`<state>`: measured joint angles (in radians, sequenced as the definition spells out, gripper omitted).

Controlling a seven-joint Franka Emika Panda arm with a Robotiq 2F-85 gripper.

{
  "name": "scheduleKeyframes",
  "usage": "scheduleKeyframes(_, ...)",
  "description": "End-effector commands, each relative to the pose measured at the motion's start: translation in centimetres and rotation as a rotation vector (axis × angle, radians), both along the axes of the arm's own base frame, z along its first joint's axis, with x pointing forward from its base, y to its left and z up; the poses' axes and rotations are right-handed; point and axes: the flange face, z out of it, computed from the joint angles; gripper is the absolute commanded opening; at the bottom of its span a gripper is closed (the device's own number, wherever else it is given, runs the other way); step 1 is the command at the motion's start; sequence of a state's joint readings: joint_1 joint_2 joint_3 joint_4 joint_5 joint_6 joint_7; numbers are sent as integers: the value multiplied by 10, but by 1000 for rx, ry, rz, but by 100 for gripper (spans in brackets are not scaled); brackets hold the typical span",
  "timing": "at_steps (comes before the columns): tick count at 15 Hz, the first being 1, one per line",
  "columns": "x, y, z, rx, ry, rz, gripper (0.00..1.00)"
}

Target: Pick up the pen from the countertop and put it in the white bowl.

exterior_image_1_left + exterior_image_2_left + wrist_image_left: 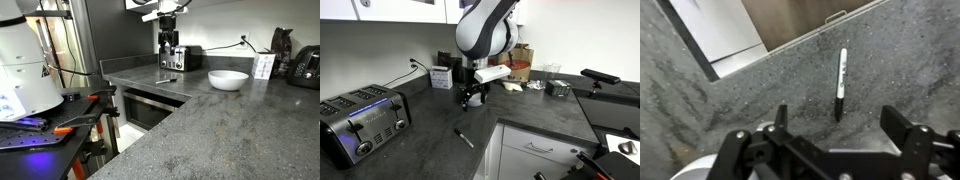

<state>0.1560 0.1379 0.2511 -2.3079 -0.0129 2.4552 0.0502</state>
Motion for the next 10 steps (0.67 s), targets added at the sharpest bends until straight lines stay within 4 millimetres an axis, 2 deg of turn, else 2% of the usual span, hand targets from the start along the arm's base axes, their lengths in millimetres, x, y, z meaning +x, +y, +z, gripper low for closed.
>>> scheduleKeyframes(1,24,12,-29,35,15,99,100)
scheduleKeyframes(5,46,29,-69,35,81,116,100)
scheduleKeyframes(10,63,53,-104,36,122,118,100)
